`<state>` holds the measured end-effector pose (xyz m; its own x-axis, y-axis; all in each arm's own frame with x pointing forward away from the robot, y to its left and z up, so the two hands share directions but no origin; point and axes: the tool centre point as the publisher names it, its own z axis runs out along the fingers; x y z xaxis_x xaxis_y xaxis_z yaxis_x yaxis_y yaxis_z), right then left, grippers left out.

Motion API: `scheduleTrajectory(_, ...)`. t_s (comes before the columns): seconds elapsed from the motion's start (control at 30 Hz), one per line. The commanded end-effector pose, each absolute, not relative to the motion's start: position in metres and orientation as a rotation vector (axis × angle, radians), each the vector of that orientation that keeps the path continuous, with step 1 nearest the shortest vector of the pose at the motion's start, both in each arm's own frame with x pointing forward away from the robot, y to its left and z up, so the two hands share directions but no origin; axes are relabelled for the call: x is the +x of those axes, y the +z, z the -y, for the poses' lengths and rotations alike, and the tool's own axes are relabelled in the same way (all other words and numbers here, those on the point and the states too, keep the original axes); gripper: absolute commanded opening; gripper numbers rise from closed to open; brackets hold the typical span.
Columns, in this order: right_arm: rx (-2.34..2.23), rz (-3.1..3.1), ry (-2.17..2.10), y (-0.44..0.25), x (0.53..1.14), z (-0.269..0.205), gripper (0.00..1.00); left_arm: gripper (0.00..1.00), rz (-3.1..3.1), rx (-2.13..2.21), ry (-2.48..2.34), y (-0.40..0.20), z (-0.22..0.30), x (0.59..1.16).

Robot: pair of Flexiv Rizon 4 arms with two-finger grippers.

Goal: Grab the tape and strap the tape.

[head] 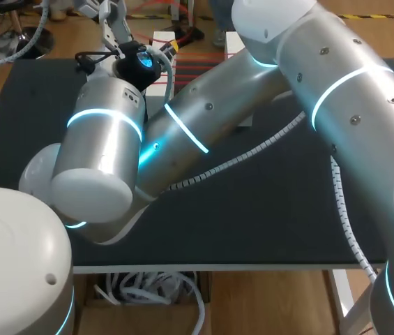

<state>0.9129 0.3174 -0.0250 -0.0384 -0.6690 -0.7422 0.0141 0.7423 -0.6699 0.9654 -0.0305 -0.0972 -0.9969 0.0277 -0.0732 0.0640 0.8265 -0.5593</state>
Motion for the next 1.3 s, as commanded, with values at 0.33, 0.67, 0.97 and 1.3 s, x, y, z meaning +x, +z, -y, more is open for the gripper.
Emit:
scheduleTrajectory(0.33, -0.561, -1.527, -0.599, -0.023, 0.913, -0.317, 1.00, 0.00, -2.951, -0.338, -0.678, -0.142, -0.061, 0.959)
scheduleTrajectory(0.67, -0.561, -1.527, -0.599, -0.023, 0.913, -0.317, 1.00, 0.00, -3.000, -0.638, -0.486, -0.188, -0.141, 0.930)
scheduleTrajectory(0.97, -0.561, -1.527, -0.599, -0.023, 0.913, -0.317, 1.00, 0.00, -3.000, -0.784, -0.410, -0.212, -0.187, 0.908)
scheduleTrajectory(1.3, -0.561, -1.527, -0.599, -0.023, 0.913, -0.317, 1.00, 0.00, -3.010, -0.936, -0.346, -0.235, -0.231, 0.892)
